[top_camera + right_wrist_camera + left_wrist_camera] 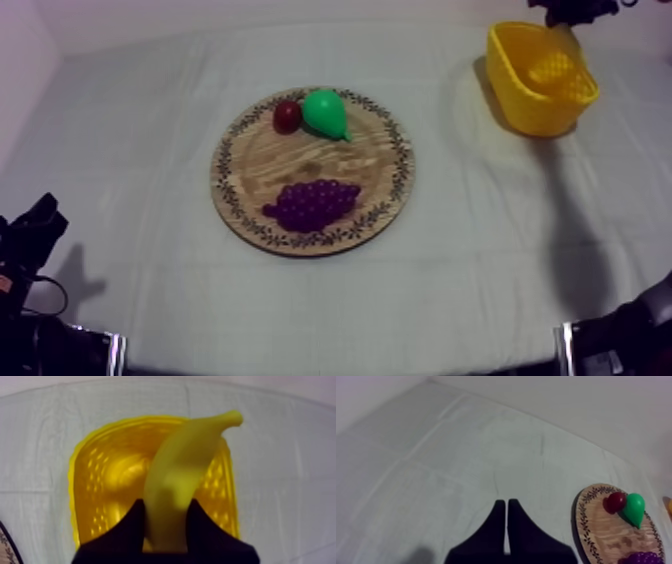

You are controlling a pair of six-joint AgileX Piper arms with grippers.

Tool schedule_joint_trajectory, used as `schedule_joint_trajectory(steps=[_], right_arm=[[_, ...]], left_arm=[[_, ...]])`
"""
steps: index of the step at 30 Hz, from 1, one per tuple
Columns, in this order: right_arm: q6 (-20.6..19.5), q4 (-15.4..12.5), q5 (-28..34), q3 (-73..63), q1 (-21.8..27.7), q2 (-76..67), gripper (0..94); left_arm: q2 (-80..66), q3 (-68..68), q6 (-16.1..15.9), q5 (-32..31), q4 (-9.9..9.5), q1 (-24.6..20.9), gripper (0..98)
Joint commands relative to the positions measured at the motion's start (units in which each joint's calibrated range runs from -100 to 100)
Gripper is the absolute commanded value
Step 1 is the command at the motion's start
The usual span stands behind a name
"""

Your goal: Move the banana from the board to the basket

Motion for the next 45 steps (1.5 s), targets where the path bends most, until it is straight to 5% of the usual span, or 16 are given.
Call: schedule_joint_trajectory(steps=[1, 6, 14, 19, 30, 39, 45], right_arm=[[-2.8, 0.2, 0.5, 0.3, -0.1, 0.6, 6.4], [-2.2, -0.5, 1.1, 1.0, 0.0, 2.1, 8.2], [1.9, -0.9, 0.4, 1.0, 0.3, 3.9, 43.9], [2.8, -0.9, -0.4, 0.9, 0.4, 3.8, 48.8], [3.4, -2.0, -8.6, 16.7, 2.1, -14.3, 37.7], [0.0, 0.5, -13.6, 42.5, 0.8, -40.3, 8.7], [-0.9, 0.7, -16.0, 57.2, 0.1, -55.4, 1.7]], left_arm=[[0.0, 0.0, 0.0, 0.0, -0.03, 0.0, 0.1], [0.0, 0.0, 0.0, 0.0, -0.03, 0.0, 0.1], [0.0, 0.0, 0.0, 0.0, -0.03, 0.0, 0.1], [0.0, 0.0, 0.0, 0.0, -0.03, 0.0, 0.1], [0.0, 0.0, 0.0, 0.0, -0.03, 0.0, 0.1], [0.0, 0.0, 0.0, 0.0, -0.03, 0.0, 0.1], [0.0, 0.0, 0.0, 0.0, -0.03, 0.0, 0.1]])
